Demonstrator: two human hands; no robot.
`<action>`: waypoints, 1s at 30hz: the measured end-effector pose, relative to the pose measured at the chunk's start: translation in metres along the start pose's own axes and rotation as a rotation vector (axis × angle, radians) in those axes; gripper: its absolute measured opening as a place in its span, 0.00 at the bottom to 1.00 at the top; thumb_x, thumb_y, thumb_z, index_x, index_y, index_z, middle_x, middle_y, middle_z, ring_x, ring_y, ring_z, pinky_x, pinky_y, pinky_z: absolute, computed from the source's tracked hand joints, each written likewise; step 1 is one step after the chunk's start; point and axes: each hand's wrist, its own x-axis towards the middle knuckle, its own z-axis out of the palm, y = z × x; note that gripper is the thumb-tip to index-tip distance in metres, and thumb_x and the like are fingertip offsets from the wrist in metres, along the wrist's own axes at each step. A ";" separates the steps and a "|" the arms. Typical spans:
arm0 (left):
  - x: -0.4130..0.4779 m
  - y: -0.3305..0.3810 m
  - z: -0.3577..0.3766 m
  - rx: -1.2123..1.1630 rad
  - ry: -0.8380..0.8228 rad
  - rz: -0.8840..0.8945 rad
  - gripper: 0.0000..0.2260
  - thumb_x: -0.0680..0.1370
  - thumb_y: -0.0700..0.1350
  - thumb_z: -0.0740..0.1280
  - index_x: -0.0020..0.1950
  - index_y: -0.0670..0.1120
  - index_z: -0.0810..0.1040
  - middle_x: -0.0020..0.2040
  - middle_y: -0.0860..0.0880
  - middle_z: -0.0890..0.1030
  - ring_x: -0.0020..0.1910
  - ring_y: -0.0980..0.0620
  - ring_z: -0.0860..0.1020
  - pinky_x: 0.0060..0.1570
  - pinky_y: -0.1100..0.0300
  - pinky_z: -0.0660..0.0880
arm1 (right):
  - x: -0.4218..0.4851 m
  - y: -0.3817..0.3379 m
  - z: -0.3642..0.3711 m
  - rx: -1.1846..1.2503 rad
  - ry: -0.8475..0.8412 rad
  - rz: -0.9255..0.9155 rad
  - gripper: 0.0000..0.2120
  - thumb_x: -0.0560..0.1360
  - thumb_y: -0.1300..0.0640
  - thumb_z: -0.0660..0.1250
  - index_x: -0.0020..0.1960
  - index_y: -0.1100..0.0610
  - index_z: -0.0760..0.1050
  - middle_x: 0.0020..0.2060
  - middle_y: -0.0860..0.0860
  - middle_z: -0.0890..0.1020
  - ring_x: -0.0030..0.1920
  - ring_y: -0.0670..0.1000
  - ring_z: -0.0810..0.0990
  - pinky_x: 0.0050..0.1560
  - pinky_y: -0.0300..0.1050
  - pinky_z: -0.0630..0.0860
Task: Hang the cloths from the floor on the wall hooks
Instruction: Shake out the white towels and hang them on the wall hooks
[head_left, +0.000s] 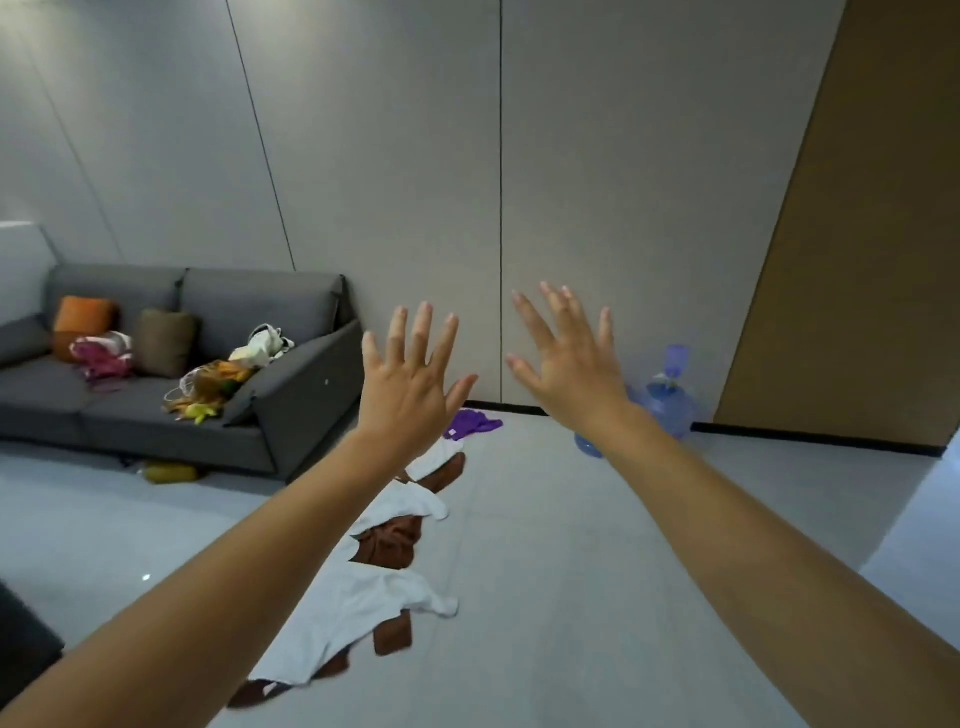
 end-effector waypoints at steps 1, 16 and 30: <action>0.004 -0.006 0.009 0.009 -0.020 -0.018 0.33 0.78 0.65 0.39 0.79 0.52 0.39 0.79 0.45 0.42 0.78 0.42 0.41 0.74 0.38 0.46 | 0.009 -0.002 0.013 0.019 -0.008 -0.014 0.33 0.80 0.40 0.55 0.79 0.44 0.44 0.79 0.53 0.49 0.79 0.56 0.46 0.73 0.67 0.42; 0.098 -0.026 0.153 0.183 -0.188 -0.366 0.33 0.78 0.65 0.40 0.79 0.49 0.52 0.79 0.43 0.54 0.77 0.40 0.53 0.71 0.36 0.56 | 0.161 0.043 0.202 0.255 -0.139 -0.337 0.33 0.80 0.39 0.53 0.79 0.43 0.41 0.79 0.52 0.47 0.79 0.55 0.44 0.73 0.66 0.42; 0.079 -0.100 0.257 0.184 -0.338 -0.675 0.36 0.76 0.66 0.37 0.79 0.51 0.54 0.79 0.44 0.54 0.77 0.40 0.53 0.71 0.35 0.52 | 0.225 -0.058 0.366 0.381 -0.286 -0.674 0.33 0.80 0.38 0.55 0.79 0.44 0.45 0.79 0.53 0.51 0.79 0.57 0.48 0.73 0.68 0.46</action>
